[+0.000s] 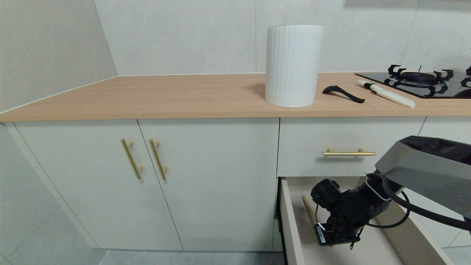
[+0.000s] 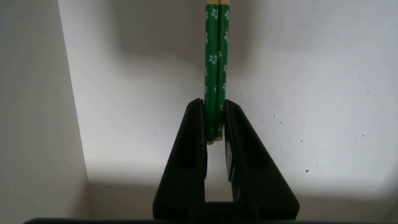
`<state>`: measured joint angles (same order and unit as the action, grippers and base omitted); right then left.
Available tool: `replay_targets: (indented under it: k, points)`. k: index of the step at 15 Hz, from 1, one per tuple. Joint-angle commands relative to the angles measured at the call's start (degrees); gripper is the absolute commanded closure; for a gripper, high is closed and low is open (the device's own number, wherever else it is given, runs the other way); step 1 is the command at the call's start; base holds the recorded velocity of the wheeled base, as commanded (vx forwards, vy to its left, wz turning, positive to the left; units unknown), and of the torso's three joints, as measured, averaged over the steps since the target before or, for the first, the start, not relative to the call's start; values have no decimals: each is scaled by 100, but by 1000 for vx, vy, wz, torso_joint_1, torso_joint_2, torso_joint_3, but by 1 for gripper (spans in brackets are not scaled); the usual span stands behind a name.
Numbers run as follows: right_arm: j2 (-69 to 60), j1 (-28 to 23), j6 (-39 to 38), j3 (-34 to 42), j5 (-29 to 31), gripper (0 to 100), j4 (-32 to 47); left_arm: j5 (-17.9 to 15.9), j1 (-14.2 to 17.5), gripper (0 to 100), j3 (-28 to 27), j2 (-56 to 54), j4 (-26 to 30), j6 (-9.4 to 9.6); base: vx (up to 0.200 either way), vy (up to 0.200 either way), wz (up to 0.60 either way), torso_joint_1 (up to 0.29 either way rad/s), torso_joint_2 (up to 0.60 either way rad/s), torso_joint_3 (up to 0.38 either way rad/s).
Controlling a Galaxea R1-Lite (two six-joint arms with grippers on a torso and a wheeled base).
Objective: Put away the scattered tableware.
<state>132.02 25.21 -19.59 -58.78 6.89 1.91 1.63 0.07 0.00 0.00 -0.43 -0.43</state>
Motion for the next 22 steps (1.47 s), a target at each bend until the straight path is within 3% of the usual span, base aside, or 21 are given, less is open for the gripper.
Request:
replay_targets:
  k: [1,4,5,10,14,19,22]
  points:
    - [16,1,-1,-2,-3,100,2,4,1,0,0,0,-1,-1,0,0,0,0,0,0]
    - [16,1,-80,-28,6,100,11,4,1,0,0,0,-1,-1,0,0,0,0,0,0]
    - [16,1,-89,-37,6,0,11,4,1,0,0,0,-1,-1,0,0,0,0,0,0]
    - [-28,1,-124,-37,-3,0,11,4,1,0,0,0,-1,-1,0,0,0,0,0,0]
    - [-1126,-34,-432,51,-12,0,63,4,1,0,0,0,-1,-1,0,0,0,0,0,0]
    - [-3288,-754,25,315,-12,0,107,4,1,0,0,0,-1,-1,0,0,0,0,0,0]
    - [-4229,-1141,588,280,-153,0,828,4,1,0,0,0,-1,-1,0,0,0,0,0,0]
